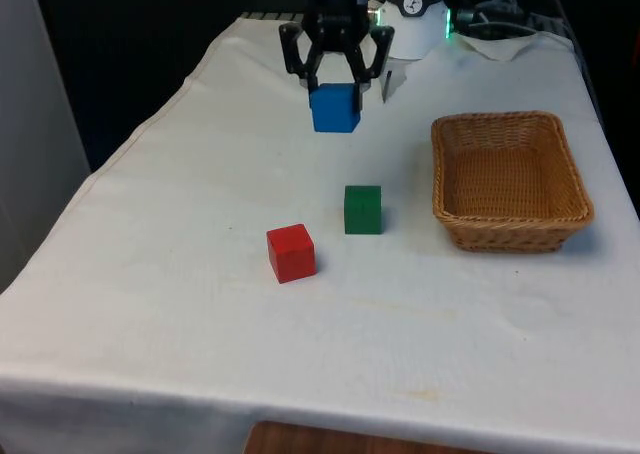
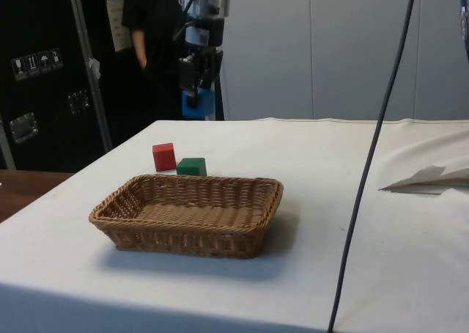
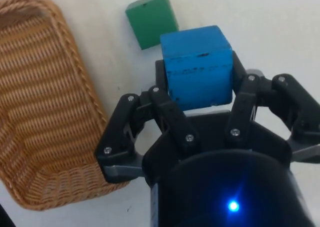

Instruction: Pick up the blue cube and place it into the basket.

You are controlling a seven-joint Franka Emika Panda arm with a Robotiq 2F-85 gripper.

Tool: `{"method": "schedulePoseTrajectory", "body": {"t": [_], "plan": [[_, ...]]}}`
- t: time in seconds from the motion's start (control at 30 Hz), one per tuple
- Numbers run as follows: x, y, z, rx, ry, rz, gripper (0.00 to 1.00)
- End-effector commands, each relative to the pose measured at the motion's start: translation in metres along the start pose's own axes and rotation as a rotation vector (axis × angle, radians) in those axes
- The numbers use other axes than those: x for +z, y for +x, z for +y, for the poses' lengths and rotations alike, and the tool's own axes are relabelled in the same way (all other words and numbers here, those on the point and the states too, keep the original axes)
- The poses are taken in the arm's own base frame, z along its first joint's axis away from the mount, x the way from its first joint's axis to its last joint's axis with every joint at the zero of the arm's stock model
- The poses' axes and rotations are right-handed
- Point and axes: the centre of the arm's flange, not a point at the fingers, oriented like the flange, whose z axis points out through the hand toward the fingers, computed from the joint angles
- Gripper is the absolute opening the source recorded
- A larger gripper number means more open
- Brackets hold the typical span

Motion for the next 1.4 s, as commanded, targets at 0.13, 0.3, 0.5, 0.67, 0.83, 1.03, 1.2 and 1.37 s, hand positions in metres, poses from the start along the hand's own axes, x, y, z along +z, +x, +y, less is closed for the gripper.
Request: {"method": "schedulePoseTrajectory", "body": {"t": [0.13, 0.3, 0.5, 0.67, 0.83, 1.03, 1.2, 1.37], "plan": [[-0.003, -0.004, -0.013, -0.004, -0.008, 0.0, 0.04], [-0.007, -0.007, -0.028, -0.01, 0.0, 0.001, 0.04], [-0.01, -0.012, -0.046, -0.018, 0.006, 0.0, 0.04], [-0.012, -0.015, -0.059, -0.023, 0.01, 0.001, 0.04], [-0.011, -0.017, -0.072, -0.03, 0.013, -0.001, 0.04], [-0.011, -0.018, -0.087, -0.038, 0.018, -0.001, 0.04], [-0.011, -0.019, -0.102, -0.044, 0.026, -0.002, 0.04], [-0.011, -0.021, -0.112, -0.05, 0.031, -0.004, 0.04]]}}
